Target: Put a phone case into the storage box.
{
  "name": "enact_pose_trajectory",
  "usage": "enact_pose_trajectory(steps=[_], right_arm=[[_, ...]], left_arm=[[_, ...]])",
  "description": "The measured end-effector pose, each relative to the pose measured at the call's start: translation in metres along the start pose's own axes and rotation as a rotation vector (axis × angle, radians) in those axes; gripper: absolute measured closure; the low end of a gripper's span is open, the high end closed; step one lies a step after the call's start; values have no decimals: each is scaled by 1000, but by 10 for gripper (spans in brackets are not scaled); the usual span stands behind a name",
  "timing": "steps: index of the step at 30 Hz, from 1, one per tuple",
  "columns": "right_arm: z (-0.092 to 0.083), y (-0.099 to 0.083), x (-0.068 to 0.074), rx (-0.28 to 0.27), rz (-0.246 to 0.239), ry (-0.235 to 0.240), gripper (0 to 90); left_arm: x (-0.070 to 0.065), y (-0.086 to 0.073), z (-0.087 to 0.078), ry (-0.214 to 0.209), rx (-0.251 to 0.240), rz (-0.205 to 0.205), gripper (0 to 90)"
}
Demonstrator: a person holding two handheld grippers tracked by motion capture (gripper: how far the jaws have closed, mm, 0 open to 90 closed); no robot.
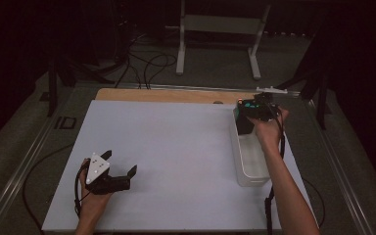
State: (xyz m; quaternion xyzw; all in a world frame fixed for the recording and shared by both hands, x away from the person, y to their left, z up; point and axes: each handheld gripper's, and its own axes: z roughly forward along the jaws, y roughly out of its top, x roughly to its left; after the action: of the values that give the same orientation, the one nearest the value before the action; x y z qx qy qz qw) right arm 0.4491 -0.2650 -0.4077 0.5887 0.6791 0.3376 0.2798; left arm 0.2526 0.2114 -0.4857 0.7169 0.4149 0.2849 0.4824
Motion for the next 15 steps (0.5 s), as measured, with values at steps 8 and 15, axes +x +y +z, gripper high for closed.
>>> enact_pose_trajectory(steps=[8,15], right_arm=[[12,-4,-4,19,23,-26,129],[19,-3,-1,25,-7,-12,125]], left_arm=[[0,0,0,-1,2,2,5],[-1,0,0,-1,3,0,5]])
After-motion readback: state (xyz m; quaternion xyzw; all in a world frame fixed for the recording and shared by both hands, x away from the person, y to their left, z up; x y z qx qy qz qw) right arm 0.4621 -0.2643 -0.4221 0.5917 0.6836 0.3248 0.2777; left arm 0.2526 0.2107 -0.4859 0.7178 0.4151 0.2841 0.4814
